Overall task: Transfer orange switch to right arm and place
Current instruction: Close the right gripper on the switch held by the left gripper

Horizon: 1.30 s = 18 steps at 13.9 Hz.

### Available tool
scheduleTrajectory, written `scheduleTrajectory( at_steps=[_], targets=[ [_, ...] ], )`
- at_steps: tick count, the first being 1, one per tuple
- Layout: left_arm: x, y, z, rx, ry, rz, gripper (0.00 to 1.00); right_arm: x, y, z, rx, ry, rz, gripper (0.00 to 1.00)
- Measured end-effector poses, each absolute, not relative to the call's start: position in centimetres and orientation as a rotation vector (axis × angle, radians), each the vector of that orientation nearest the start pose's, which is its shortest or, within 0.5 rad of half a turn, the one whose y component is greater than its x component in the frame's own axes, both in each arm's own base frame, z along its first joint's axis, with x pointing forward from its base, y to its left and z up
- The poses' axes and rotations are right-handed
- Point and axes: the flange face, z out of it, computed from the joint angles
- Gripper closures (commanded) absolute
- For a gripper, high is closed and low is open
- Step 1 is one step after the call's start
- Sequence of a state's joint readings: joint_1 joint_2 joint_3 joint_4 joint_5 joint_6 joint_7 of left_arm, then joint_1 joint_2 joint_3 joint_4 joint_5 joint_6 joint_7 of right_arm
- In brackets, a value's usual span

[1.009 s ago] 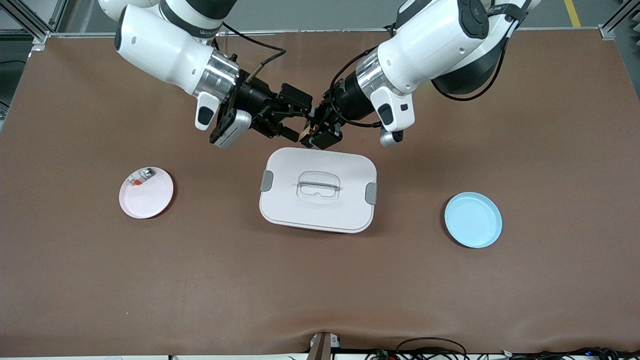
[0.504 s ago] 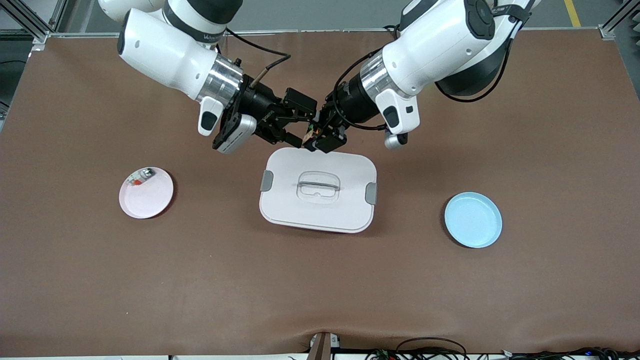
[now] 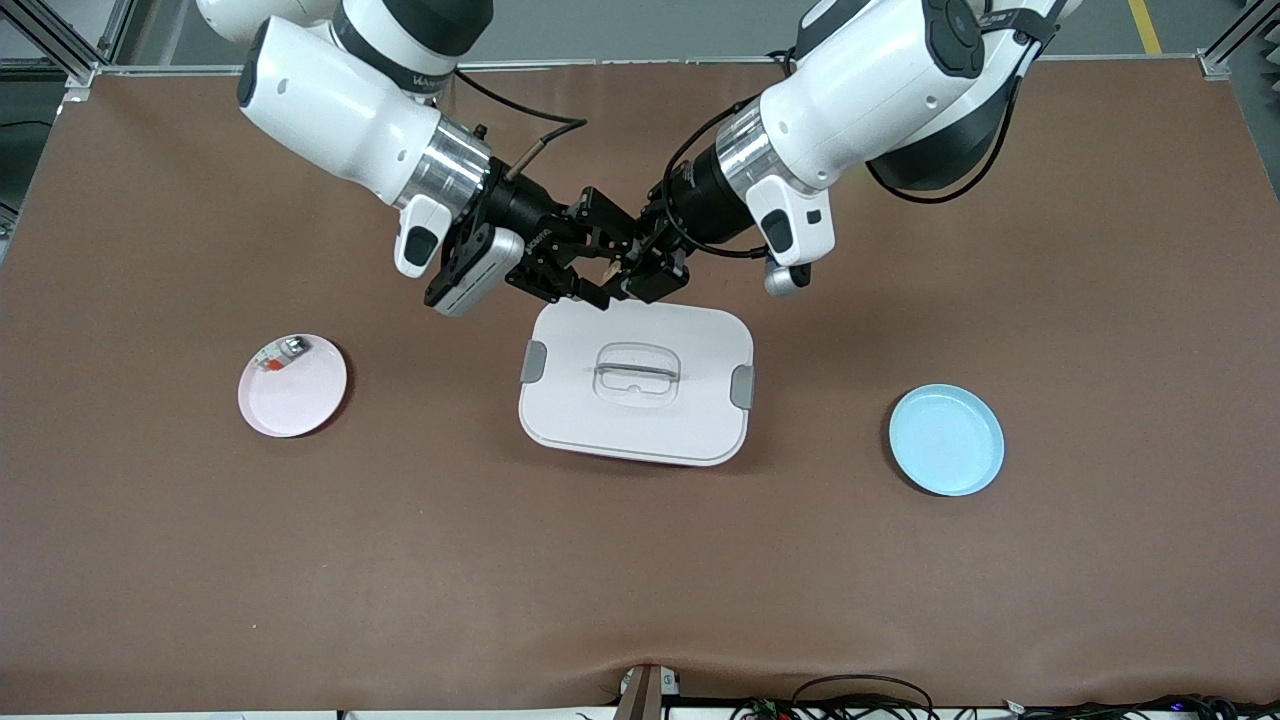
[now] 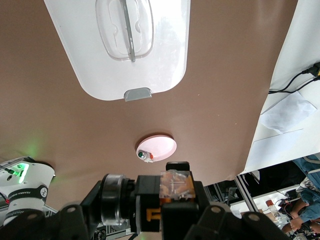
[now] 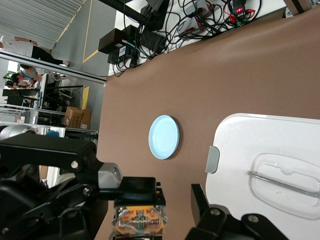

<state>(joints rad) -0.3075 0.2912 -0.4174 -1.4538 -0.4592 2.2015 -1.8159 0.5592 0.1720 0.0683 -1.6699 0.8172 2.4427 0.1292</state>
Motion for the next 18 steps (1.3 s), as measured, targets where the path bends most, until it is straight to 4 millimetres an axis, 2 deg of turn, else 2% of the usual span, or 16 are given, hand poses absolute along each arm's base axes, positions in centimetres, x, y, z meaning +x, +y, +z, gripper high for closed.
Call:
scheduleTrajectory(
  at_steps=[1, 9, 12, 13, 18],
  targets=[
    [52.79, -43.38, 58.92, 1.969, 1.529, -0.490, 0.55, 53.61, 38.61, 56.99, -2.263, -0.024, -0.323, 1.00],
    [52.84, -43.39, 58.92, 1.968, 1.529, -0.490, 0.53, 53.55, 38.79, 57.31, -2.259, -0.046, -0.333, 1.00],
    [52.84, -43.39, 58.92, 1.968, 1.529, -0.490, 0.21, 53.56, 38.79, 57.30, -2.259, -0.046, -0.333, 1.00],
    [52.84, -43.40, 58.90, 1.968, 1.529, -0.490, 0.02, 53.56, 38.79, 57.30, -2.259, -0.047, -0.332, 1.00],
    [52.63, -43.64, 58.91, 1.972, 1.524, -0.493, 0.00, 53.83, 38.96, 56.43, -2.273, -0.064, -0.331, 1.00]
  ],
)
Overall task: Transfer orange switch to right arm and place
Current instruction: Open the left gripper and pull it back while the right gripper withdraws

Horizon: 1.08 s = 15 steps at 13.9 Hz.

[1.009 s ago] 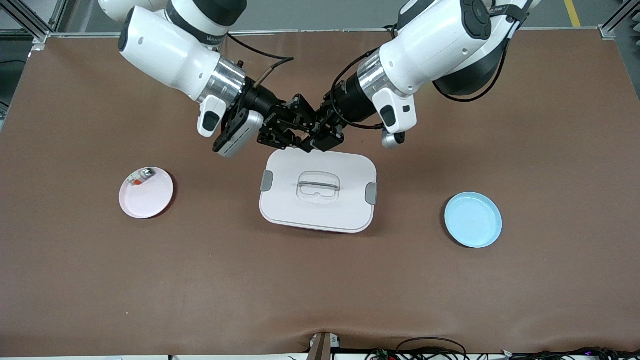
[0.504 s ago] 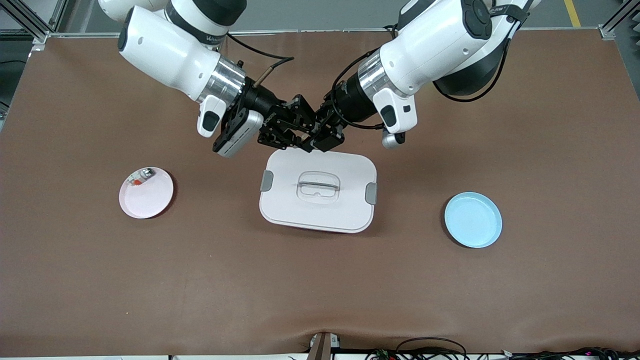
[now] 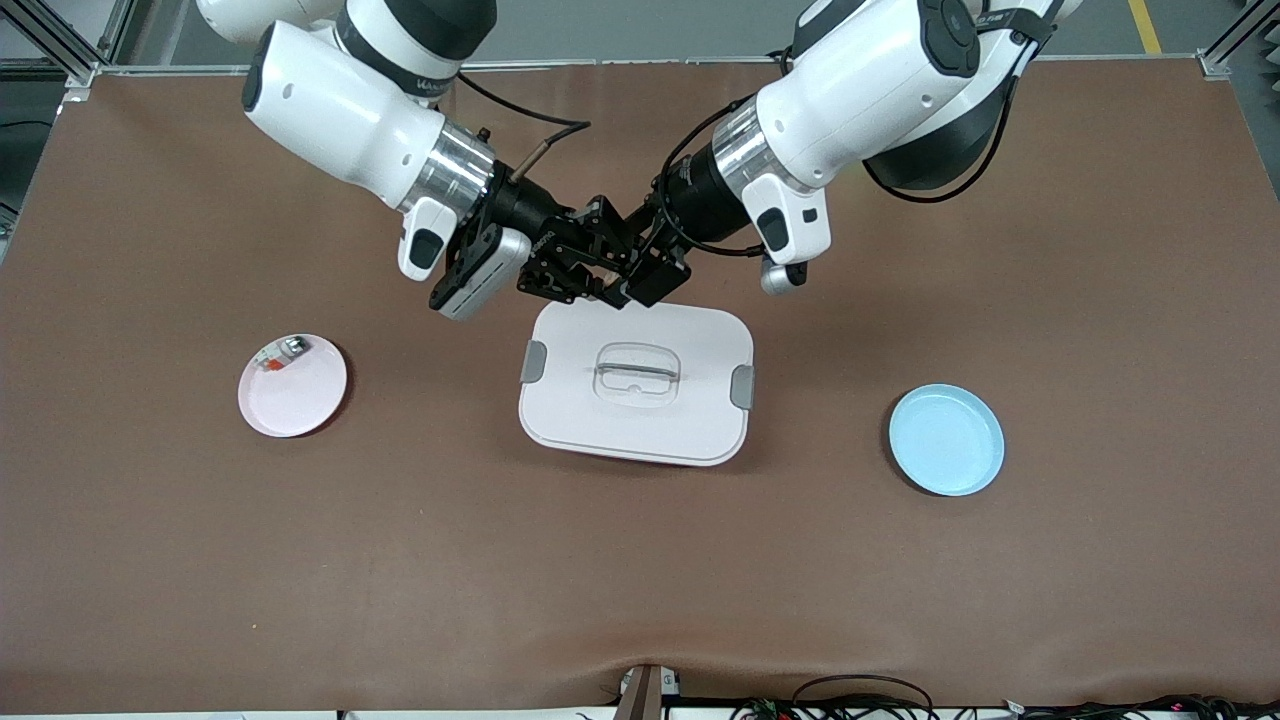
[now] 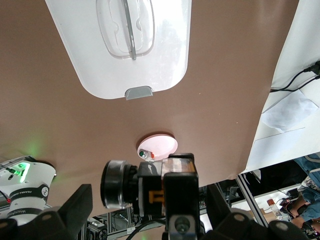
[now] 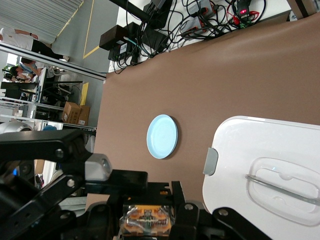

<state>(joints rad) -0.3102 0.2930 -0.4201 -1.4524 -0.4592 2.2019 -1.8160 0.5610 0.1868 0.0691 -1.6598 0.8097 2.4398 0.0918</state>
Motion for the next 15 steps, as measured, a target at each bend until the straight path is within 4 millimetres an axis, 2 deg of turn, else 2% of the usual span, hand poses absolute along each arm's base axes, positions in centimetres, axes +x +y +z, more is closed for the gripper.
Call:
scheduleTrajectory(
  at_steps=[4, 8, 11, 15],
  targets=[
    [52.8, -43.4, 59.0, 1.968, 1.528, -0.491, 0.00, 53.9, 38.9, 56.1, -2.346, -0.198, -0.395, 1.00],
    [53.7, -42.4, 59.2, 1.949, 1.542, -0.480, 0.00, 54.1, 38.0, 54.9, -2.436, -0.499, -0.405, 1.00],
    [54.7, -40.5, 59.2, 1.952, 1.576, -0.487, 0.00, 55.0, 35.0, 53.2, -2.509, -0.761, -0.332, 1.00],
    [55.9, -36.6, 59.5, 2.013, 1.601, -0.500, 0.00, 56.8, 28.3, 50.7, -2.552, -1.236, -0.195, 1.00]
  ],
)
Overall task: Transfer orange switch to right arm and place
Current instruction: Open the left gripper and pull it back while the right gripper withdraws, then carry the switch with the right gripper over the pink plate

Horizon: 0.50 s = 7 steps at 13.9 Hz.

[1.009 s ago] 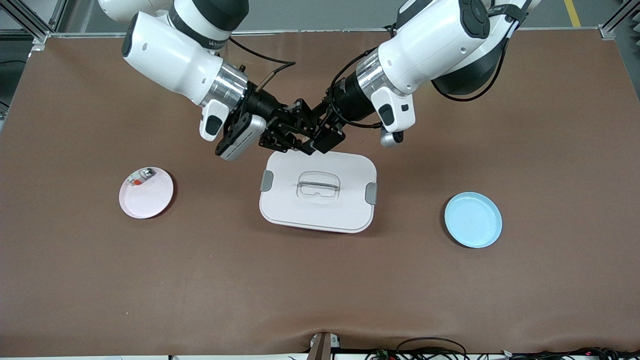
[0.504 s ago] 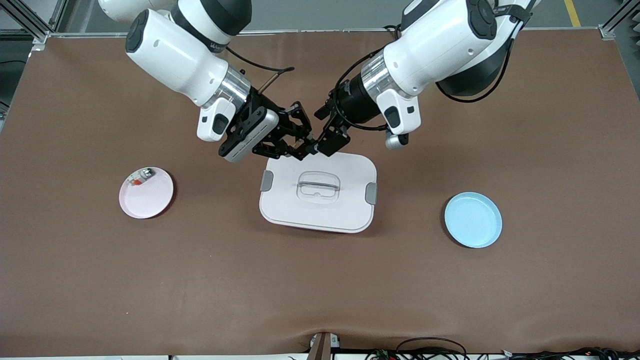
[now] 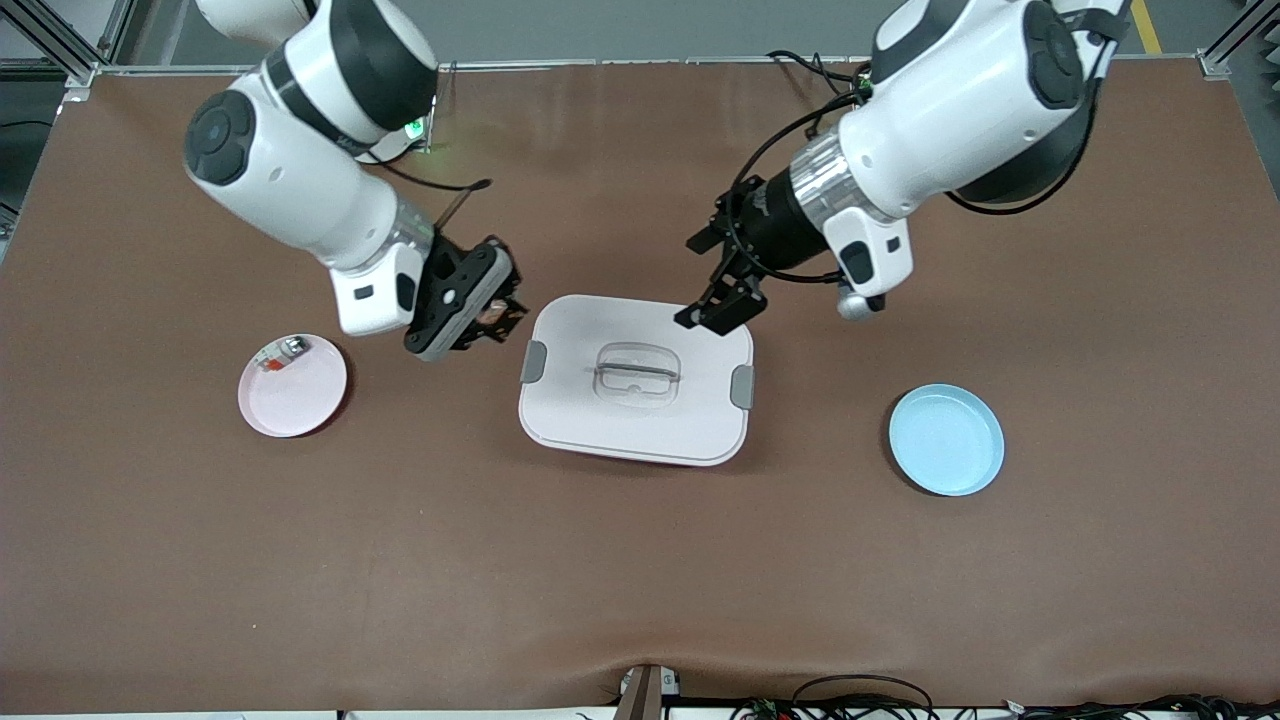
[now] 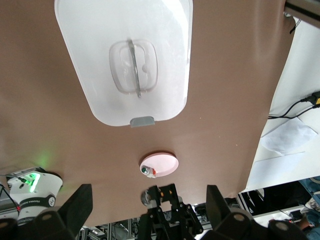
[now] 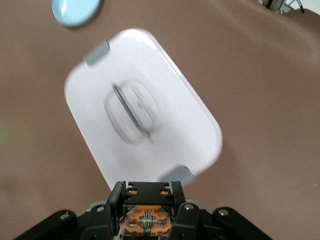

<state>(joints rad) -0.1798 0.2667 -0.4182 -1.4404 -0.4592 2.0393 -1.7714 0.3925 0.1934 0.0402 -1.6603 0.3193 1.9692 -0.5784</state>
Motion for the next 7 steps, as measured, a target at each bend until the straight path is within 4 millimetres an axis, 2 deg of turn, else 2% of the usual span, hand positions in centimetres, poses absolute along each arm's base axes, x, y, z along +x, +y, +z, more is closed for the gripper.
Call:
scheduleTrajectory(
  at_steps=[3, 7],
  targets=[
    [56.3, -34.0, 59.6, 2.072, 1.578, -0.518, 0.00, 58.1, 23.3, 49.0, -2.529, -1.467, -0.132, 1.00],
    [56.1, -31.1, 59.7, 2.159, 1.510, -0.496, 0.00, 58.4, 19.4, 46.8, -2.517, -1.682, -0.028, 1.00]
  ],
)
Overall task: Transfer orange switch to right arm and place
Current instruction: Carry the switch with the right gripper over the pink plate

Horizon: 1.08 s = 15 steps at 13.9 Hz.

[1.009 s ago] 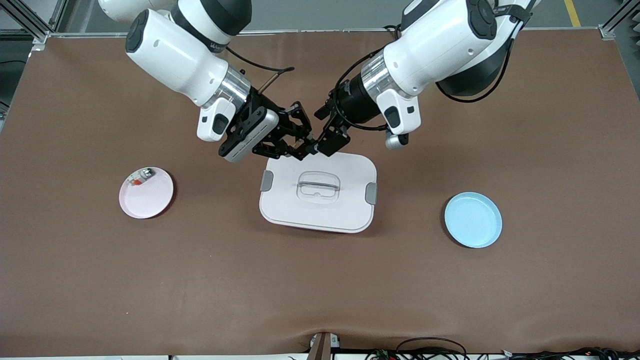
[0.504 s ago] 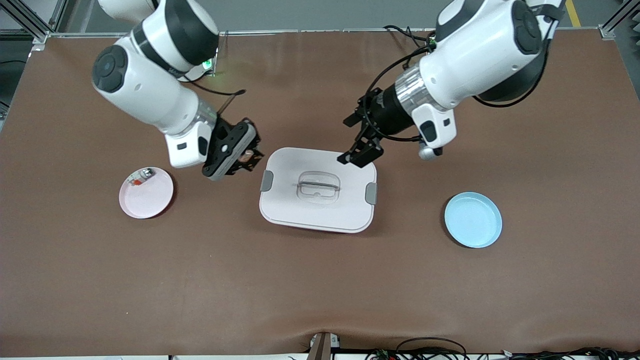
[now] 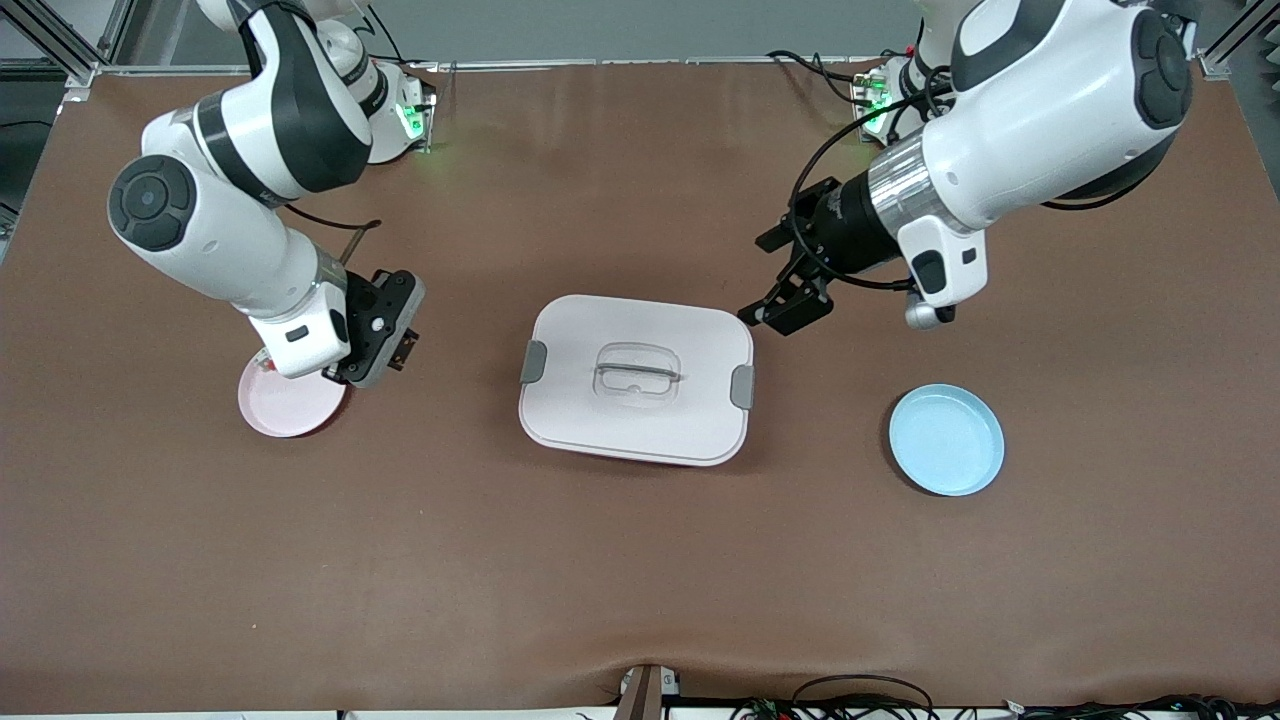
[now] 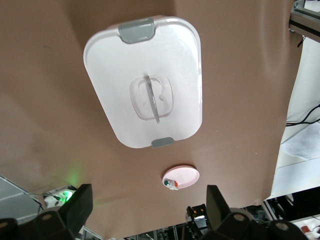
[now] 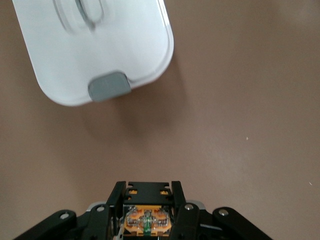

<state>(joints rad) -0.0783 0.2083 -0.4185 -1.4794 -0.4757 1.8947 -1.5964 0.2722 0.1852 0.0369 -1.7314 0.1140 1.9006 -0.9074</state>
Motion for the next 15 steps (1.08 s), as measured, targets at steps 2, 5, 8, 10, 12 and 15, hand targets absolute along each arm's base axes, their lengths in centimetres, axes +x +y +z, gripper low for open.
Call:
scheduleTrajectory(
  at_steps=[2, 5, 8, 10, 12, 15],
  targets=[
    [55.3, -30.0, 59.7, -2.940, -1.959, 0.632, 0.00, 58.1, 17.1, 45.6, -2.491, -1.745, 0.015, 1.00],
    [54.4, -27.7, 59.9, -3.004, -1.834, 0.581, 0.00, 57.9, 12.2, 43.9, -2.441, -1.833, 0.047, 1.00],
    [54.9, -23.5, 60.1, -3.030, -1.713, 0.470, 0.00, 57.3, 8.2, 41.5, -2.418, -1.946, 0.020, 1.00],
    [54.8, -22.4, 59.7, -2.993, -1.648, 0.387, 0.00, 56.5, 5.7, 39.2, -2.394, -1.996, 0.001, 1.00],
    [54.8, -22.0, 59.3, -2.968, -1.621, 0.340, 0.00, 55.8, 3.1, 36.8, -2.385, -2.032, -0.031, 1.00],
    [55.0, -20.0, 58.8, -2.959, -1.519, 0.304, 0.00, 54.6, -0.8, 33.8, -2.372, -2.097, -0.082, 1.00]
  ],
)
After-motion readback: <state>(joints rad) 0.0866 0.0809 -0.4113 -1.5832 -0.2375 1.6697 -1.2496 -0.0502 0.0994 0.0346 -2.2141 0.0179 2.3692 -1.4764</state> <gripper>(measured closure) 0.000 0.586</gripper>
